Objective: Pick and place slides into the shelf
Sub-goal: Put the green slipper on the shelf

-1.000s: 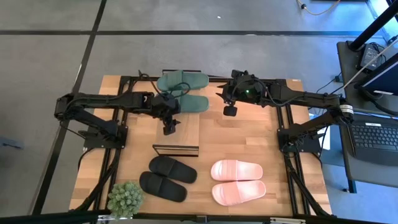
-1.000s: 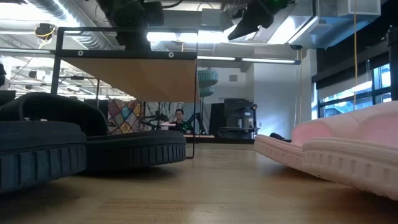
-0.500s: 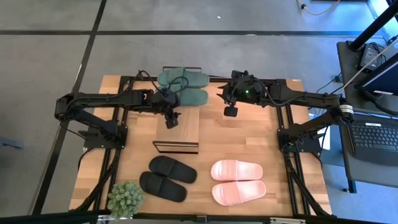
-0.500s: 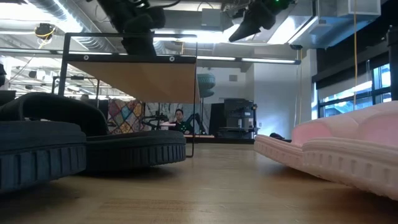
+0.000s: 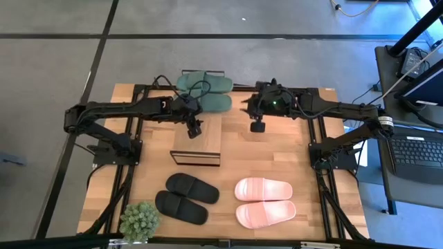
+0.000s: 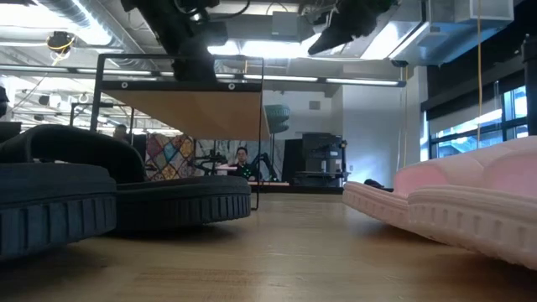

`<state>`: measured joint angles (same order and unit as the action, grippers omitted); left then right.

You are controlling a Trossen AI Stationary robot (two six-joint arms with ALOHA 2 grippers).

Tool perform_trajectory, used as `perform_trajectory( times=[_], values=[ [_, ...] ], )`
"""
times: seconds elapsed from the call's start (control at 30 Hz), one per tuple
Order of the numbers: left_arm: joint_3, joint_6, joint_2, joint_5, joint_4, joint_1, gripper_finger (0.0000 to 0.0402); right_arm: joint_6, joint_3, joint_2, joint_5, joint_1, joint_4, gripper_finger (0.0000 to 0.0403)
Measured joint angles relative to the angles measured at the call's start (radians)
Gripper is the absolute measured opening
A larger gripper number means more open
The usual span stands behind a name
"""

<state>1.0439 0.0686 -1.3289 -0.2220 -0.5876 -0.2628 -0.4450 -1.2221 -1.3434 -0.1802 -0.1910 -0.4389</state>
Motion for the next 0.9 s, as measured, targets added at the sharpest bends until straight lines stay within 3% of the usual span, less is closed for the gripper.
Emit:
perform_trajectory(
  times=[0.1, 0.17, 0.9],
  values=[
    [0.001, -0.001, -0.024, 0.0, 0.022, -0.011, 0.0228, 0.0, 0.0, 0.0, 0.157, 0.014, 0.0, 0.0125],
    [0.0, -0.001, -0.042, 0.001, 0.026, -0.021, 0.0228, 0.0, 0.0, -0.001, 0.208, 0.027, -0.001, 0.0125],
    [0.0, -0.001, -0.055, 0.007, 0.091, -0.082, 0.0227, 0.0, 0.0, -0.002, 0.208, 0.04, -0.011, 0.0125]
  ],
)
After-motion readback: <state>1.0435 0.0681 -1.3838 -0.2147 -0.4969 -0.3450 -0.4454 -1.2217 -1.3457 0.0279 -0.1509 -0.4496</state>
